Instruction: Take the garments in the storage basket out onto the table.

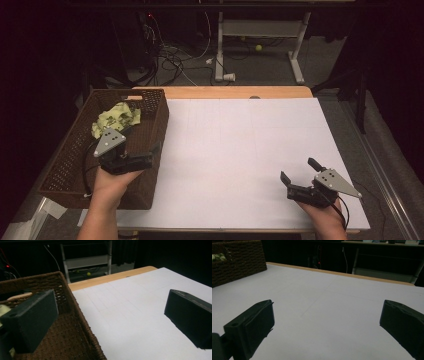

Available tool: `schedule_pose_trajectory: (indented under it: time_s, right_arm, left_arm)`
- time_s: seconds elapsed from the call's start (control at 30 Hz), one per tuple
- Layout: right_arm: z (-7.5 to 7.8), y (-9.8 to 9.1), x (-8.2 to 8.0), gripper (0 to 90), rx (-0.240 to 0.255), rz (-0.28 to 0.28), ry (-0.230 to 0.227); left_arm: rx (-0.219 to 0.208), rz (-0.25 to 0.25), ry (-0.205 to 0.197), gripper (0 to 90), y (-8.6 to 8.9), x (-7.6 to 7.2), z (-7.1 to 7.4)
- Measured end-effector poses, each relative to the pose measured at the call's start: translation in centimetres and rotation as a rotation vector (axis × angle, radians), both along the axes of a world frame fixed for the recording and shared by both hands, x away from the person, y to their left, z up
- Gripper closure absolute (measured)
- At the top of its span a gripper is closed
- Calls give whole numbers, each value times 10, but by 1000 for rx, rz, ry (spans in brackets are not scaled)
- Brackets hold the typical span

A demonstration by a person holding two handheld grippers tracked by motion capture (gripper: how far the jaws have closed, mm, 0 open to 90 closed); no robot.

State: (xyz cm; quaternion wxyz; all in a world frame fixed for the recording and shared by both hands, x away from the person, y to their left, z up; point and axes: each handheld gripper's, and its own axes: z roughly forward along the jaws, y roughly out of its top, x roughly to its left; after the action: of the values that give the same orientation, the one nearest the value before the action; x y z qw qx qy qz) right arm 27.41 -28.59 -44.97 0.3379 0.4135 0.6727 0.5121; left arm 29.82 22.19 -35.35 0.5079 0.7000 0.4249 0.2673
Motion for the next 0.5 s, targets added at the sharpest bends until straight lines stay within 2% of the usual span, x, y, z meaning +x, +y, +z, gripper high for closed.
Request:
schedule_pose_trajectory:
  time_s: [0.1,0.5]
  right_arm:
    - [-1,-1,3,4,6,-1,7]
    - [0,-1,1,4,8,-1,2]
  left_arm:
    - [-13,5,3,0,2,0,1]
    - [3,10,0,0,5,1,0]
